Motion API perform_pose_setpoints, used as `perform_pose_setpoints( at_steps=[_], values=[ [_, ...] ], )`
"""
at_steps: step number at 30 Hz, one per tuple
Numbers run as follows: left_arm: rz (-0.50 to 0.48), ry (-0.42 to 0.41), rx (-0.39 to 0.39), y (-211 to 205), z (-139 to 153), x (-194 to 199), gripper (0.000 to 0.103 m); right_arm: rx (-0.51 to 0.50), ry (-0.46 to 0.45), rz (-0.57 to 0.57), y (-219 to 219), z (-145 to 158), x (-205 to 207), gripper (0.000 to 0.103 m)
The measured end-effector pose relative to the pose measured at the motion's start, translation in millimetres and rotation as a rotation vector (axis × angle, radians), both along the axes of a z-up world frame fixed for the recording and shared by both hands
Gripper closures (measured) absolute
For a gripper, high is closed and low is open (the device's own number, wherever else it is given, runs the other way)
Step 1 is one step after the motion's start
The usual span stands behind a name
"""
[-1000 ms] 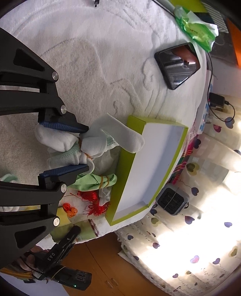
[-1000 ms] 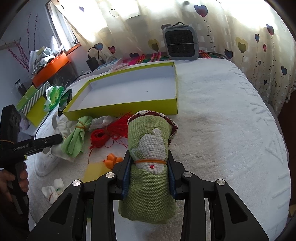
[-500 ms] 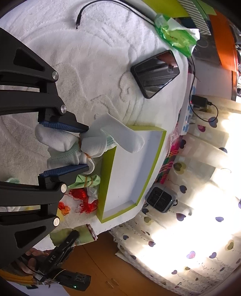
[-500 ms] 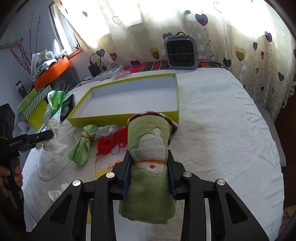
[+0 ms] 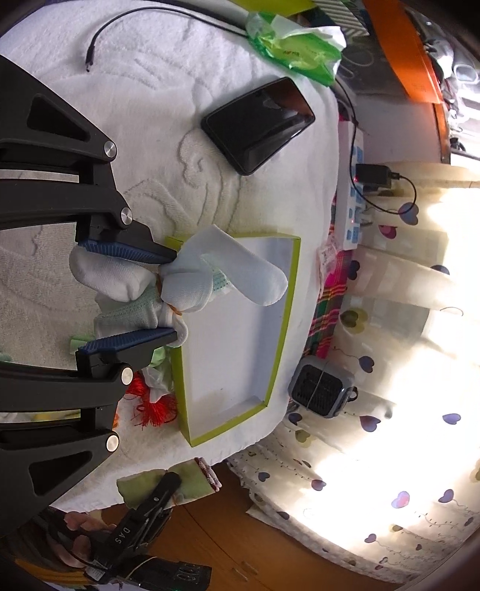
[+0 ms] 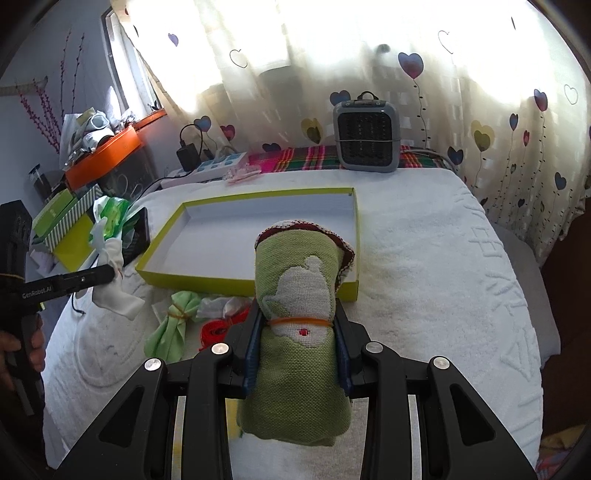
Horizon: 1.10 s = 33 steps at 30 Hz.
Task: Organize soft objects
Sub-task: 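Carry the sock bundle and green towel roll over the green box lid, then lower both items into the box lid and open both tools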
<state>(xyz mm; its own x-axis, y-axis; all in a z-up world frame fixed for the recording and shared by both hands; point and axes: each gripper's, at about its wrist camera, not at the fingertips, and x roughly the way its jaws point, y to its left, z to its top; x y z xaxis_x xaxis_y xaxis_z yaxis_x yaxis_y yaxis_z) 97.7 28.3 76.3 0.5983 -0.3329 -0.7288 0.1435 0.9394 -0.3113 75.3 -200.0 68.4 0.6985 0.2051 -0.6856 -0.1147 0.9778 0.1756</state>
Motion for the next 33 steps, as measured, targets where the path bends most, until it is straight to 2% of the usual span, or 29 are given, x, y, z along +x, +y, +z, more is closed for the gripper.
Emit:
perform_pose_setpoints(
  at_steps=[9, 24, 33],
  values=[
    [-0.013, 0.007, 0.053, -8.7, 1.8, 36.2, 0.07, -0.02, 0.007, -0.008, -1.0, 4.3, 33.5, 0.068],
    [-0.045, 0.033, 0.105, -25.7, -7.6, 93.6, 0.07, -0.051, 0.065, -0.034, 0.2, -7.2, 96.7, 0.068],
    [-0.044, 0.055, 0.147, -32.8, -20.7, 120.5, 0.07, -0.07, 0.109, -0.045, 4.7, -24.6, 127.0, 0.068]
  ],
)
